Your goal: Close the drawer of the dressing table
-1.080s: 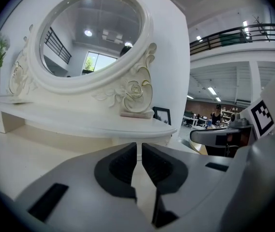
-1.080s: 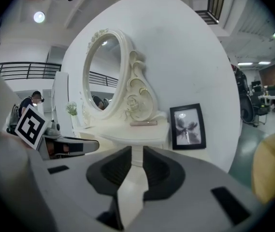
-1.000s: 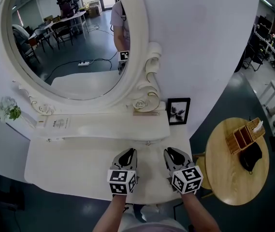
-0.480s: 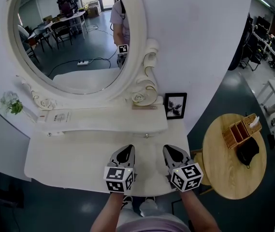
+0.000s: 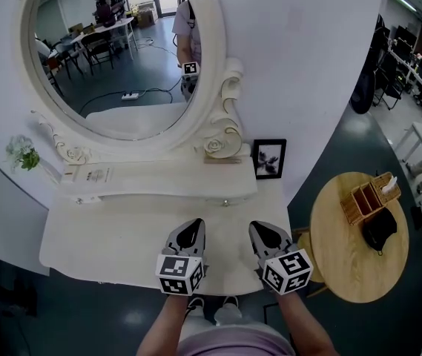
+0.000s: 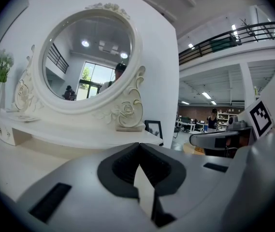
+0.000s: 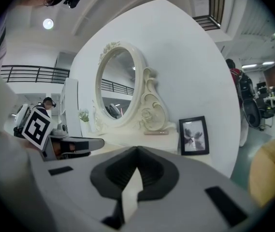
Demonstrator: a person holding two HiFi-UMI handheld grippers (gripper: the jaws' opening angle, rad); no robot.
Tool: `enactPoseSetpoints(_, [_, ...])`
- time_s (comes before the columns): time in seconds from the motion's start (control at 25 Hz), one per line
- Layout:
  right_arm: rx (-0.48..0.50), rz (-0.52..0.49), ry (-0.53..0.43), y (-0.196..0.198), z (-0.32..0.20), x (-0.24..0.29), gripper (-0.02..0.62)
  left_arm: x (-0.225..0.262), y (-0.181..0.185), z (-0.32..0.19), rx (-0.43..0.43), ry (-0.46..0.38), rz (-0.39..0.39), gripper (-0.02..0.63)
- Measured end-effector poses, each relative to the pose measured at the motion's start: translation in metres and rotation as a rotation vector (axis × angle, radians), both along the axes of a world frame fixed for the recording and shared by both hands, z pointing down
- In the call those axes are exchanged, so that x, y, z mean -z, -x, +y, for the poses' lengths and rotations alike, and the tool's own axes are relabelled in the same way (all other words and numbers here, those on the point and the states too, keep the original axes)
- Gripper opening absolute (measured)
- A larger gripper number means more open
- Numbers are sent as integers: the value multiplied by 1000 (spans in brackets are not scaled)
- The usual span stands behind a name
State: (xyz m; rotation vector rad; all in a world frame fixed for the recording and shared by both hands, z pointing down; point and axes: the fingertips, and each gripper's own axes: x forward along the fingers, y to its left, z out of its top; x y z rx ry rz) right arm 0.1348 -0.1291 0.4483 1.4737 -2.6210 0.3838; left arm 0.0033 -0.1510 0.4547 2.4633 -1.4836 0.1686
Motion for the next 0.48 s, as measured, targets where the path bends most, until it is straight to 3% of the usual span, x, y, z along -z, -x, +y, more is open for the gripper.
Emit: enactPoseSetpoints(0.48, [-12, 11, -8, -5, 9, 7, 3, 8, -4, 11, 1, -18, -11, 2])
